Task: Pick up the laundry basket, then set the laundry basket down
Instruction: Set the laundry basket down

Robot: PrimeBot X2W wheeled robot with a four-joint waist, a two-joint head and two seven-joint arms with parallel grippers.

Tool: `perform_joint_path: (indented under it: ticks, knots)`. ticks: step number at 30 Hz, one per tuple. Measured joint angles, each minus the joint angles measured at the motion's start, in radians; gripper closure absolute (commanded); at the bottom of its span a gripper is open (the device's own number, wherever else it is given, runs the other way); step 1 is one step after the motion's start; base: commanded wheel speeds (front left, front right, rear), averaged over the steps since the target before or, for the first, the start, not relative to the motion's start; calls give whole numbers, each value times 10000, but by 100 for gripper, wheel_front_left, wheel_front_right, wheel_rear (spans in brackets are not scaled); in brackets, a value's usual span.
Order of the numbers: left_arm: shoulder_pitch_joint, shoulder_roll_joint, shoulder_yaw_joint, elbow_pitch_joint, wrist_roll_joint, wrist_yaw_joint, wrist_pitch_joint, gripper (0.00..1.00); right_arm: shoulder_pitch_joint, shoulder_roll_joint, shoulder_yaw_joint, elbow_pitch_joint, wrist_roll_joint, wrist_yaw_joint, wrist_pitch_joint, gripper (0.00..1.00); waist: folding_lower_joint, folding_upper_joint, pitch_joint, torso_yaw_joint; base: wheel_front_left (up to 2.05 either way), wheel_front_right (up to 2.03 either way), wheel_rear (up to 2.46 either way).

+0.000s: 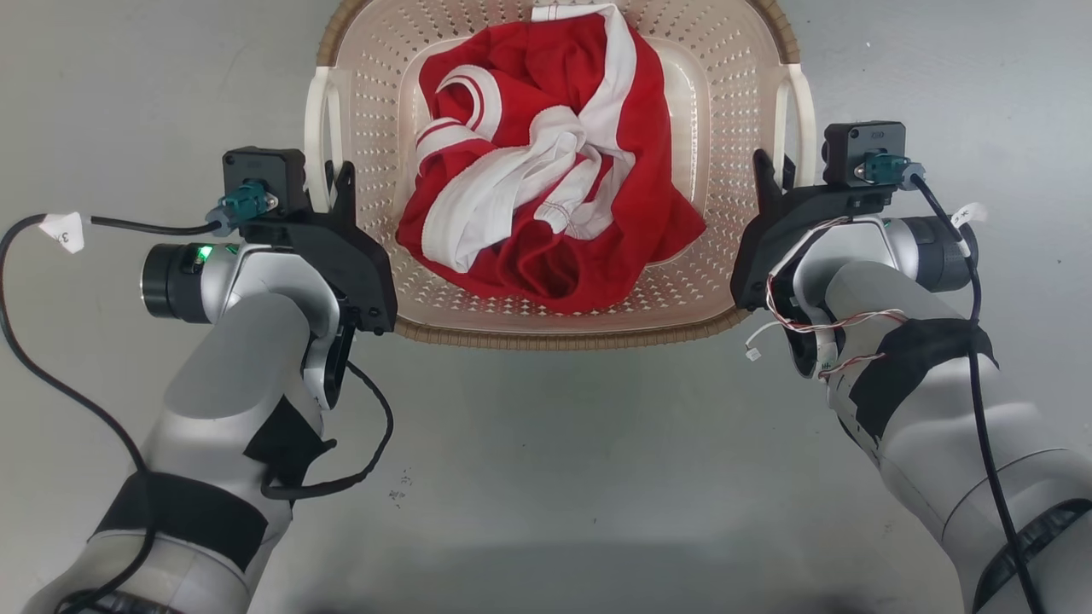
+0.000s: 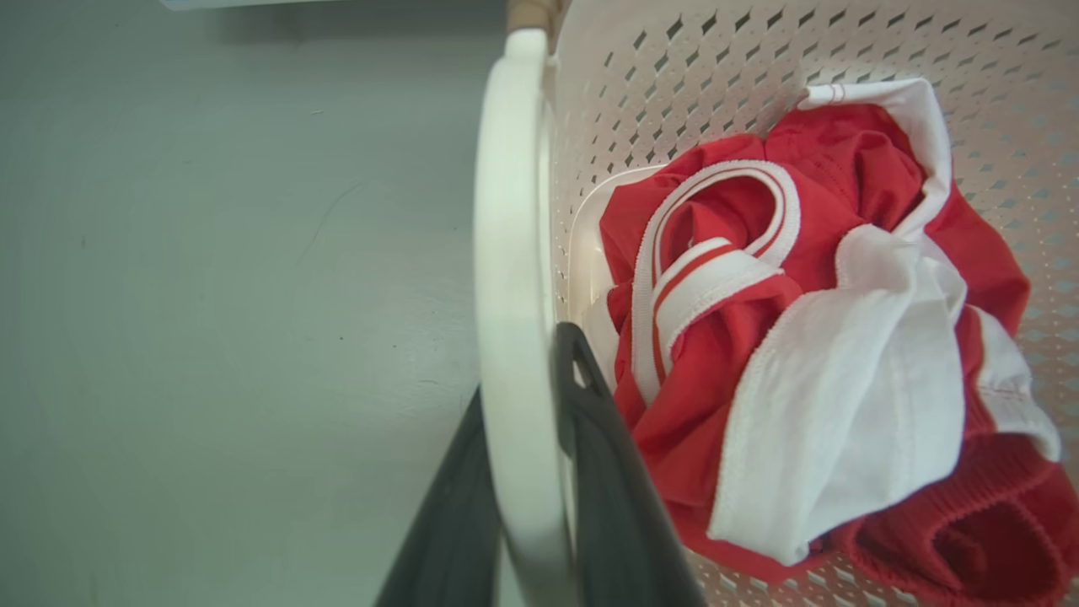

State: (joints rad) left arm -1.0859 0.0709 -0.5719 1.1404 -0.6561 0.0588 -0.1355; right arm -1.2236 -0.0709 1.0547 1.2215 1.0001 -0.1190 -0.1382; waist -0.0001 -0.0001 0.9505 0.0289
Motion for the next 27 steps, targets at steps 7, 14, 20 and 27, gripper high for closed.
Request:
perform_joint_path:
  ticks: [7,14,20,27]
  knots:
    - [-208,0,-42,180,81,-73,-163,100,-146,4,23,52,-50,2,-171,100,-1,-1,130,34,0,0,0]
    - [-313,2,-119,366,257,-159,-259,100,-144,19,50,98,-50,4,-232,100,0,-1,125,45,0,0,0]
    - [-382,-8,-161,506,268,-240,-336,100,-139,36,63,128,-50,19,-263,100,1,1,93,50,0,0,0]
    - [-432,-13,-184,658,303,-251,-355,100,-139,67,119,140,-50,19,-263,100,3,1,53,89,0,0,0]
